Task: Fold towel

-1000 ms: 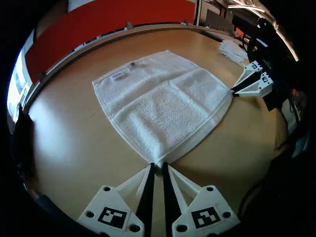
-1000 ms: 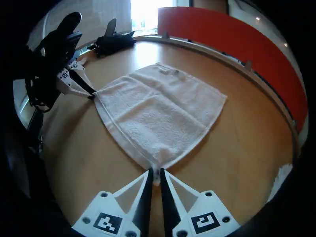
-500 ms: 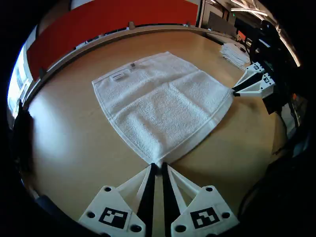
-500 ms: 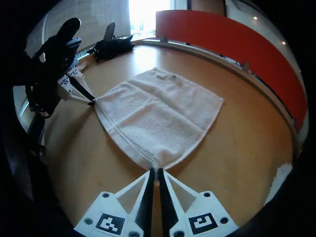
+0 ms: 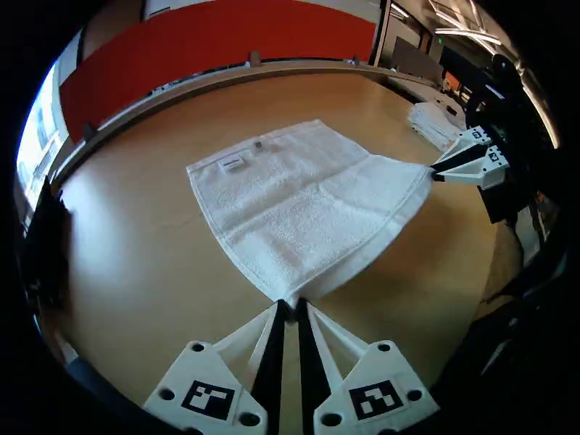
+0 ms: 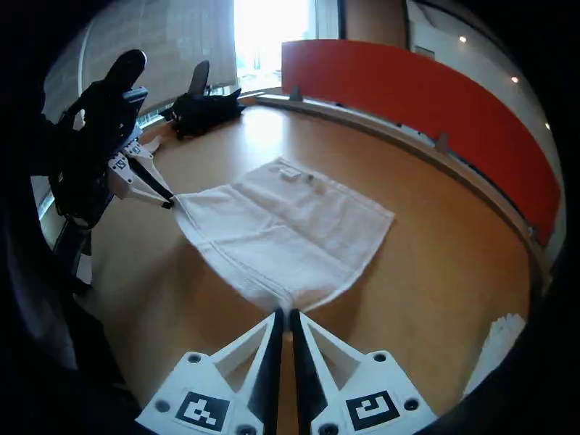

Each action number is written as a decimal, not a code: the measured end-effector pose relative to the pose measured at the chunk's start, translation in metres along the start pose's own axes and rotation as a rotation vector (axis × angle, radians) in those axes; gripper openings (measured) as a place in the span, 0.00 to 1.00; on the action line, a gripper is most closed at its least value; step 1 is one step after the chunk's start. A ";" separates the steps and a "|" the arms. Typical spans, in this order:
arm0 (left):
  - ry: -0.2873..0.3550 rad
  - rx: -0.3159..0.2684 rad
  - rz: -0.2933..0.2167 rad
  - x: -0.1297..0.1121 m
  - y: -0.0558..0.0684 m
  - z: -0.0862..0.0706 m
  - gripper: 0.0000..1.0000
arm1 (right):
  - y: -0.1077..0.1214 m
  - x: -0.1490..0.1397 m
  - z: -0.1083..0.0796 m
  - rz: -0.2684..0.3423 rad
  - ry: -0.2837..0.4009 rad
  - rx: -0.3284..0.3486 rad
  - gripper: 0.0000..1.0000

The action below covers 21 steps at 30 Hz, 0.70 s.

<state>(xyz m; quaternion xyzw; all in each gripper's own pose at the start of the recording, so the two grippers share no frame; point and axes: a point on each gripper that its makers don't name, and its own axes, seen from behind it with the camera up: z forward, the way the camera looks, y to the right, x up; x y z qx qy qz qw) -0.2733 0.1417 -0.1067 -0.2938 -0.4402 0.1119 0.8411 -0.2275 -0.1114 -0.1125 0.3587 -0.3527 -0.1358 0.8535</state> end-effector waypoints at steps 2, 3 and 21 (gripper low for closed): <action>0.001 0.000 -0.002 0.003 0.001 -0.006 0.12 | -0.001 0.005 -0.005 -0.007 0.005 0.001 0.09; 0.003 0.000 -0.002 0.005 0.002 -0.010 0.12 | -0.002 0.007 -0.009 -0.010 0.007 0.001 0.09; 0.028 -0.006 -0.026 0.032 0.009 -0.065 0.12 | -0.018 0.046 -0.055 -0.010 0.050 0.021 0.09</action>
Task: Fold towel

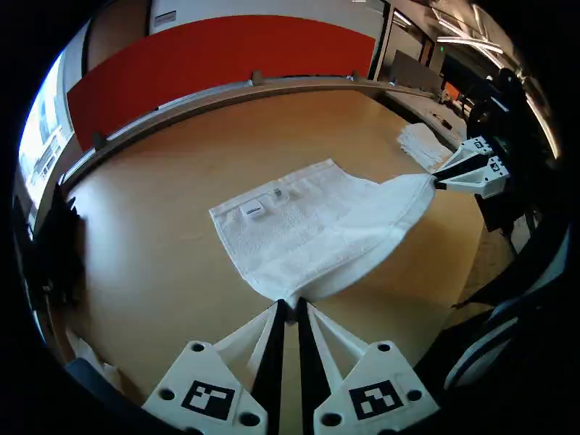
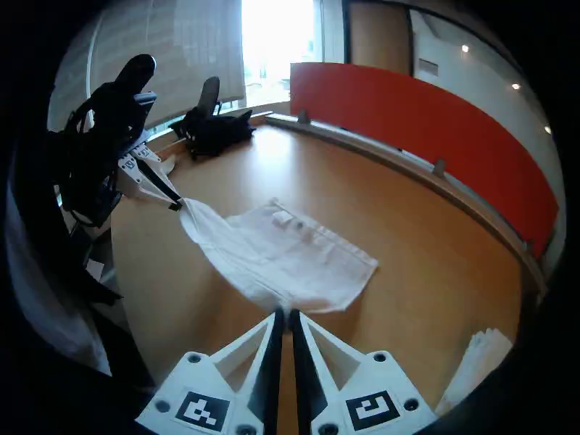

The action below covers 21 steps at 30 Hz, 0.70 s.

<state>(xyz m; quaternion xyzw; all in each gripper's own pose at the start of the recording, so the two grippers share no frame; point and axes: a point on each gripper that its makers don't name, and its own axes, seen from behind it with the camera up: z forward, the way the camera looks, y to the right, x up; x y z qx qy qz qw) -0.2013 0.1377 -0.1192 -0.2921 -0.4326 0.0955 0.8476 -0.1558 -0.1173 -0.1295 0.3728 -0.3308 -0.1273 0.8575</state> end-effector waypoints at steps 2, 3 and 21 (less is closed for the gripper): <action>0.004 0.002 -0.002 0.002 0.000 -0.004 0.12 | -0.001 0.004 -0.004 0.000 0.006 0.002 0.09; 0.004 0.002 -0.003 0.003 0.000 -0.006 0.12 | -0.002 0.006 -0.006 -0.001 0.009 0.003 0.09; 0.012 -0.026 -0.023 0.010 0.011 -0.028 0.12 | -0.007 0.014 -0.023 -0.005 0.010 0.022 0.09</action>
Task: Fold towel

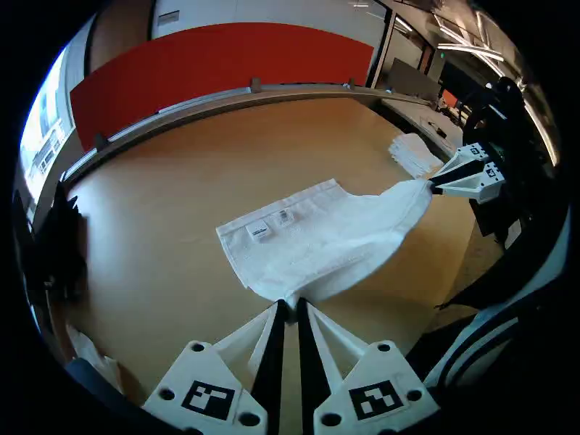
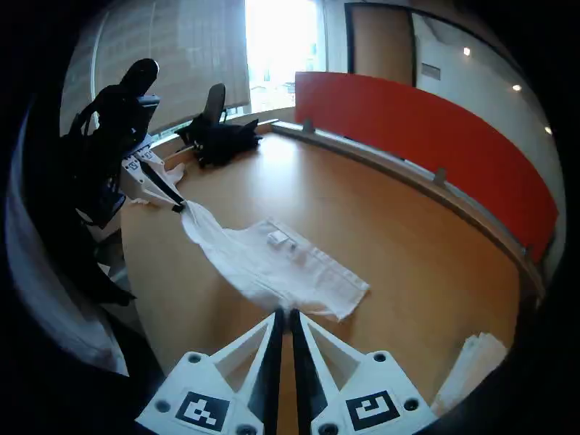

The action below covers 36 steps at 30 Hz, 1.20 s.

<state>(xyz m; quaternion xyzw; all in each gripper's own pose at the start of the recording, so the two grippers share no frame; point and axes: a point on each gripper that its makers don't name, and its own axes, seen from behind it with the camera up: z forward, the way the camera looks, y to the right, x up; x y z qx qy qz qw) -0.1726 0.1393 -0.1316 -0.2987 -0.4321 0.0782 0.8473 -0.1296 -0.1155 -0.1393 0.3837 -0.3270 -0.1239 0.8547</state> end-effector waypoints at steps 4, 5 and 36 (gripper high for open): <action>0.001 0.004 0.004 0.002 -0.001 0.001 0.12 | 0.001 0.002 0.003 -0.002 -0.001 0.002 0.09; 0.002 0.005 0.004 0.003 -0.002 0.002 0.12 | 0.001 0.002 0.004 -0.003 -0.002 0.002 0.09; -0.020 0.053 -0.011 0.026 -0.046 0.071 0.12 | 0.061 -0.017 0.061 0.021 -0.093 -0.021 0.09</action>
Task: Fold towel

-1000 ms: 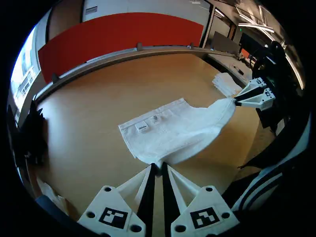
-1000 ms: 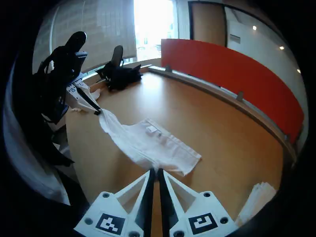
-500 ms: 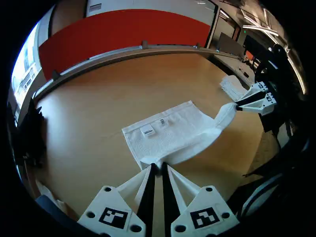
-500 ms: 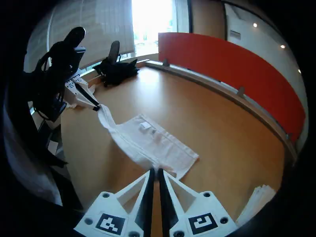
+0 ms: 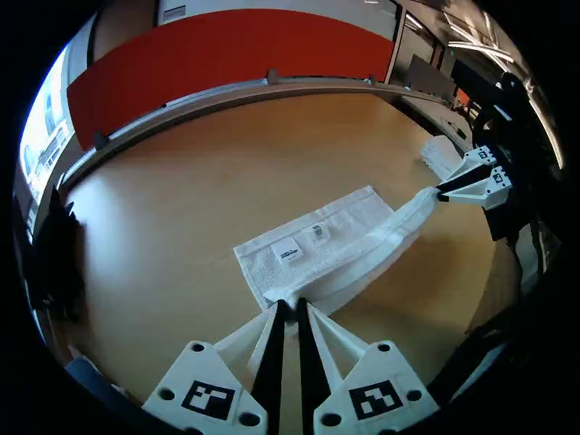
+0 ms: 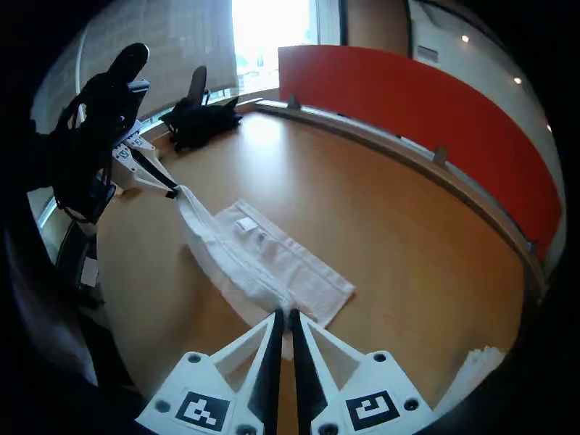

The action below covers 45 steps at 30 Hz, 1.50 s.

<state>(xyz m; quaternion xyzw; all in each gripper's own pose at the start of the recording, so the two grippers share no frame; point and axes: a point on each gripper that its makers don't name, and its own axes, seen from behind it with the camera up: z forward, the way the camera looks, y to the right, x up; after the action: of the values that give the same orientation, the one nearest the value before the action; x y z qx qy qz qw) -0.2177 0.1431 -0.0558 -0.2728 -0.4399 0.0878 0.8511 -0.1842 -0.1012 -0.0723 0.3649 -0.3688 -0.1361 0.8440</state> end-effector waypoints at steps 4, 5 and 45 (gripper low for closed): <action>-0.004 -0.002 0.000 -0.002 -0.002 0.007 0.12 | 0.004 -0.004 0.004 0.001 -0.012 0.002 0.09; -0.005 -0.002 0.000 -0.002 -0.002 0.008 0.12 | 0.004 -0.005 0.005 0.001 -0.015 0.002 0.09; -0.041 0.115 -0.008 -0.001 -0.043 0.088 0.34 | 0.046 -0.027 0.084 0.096 -0.107 -0.070 0.23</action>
<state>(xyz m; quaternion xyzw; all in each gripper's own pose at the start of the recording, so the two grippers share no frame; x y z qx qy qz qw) -0.2925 0.1406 0.0077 -0.2199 -0.4527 0.1151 0.8564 -0.2650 -0.0988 -0.0151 0.3094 -0.4253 -0.1277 0.8409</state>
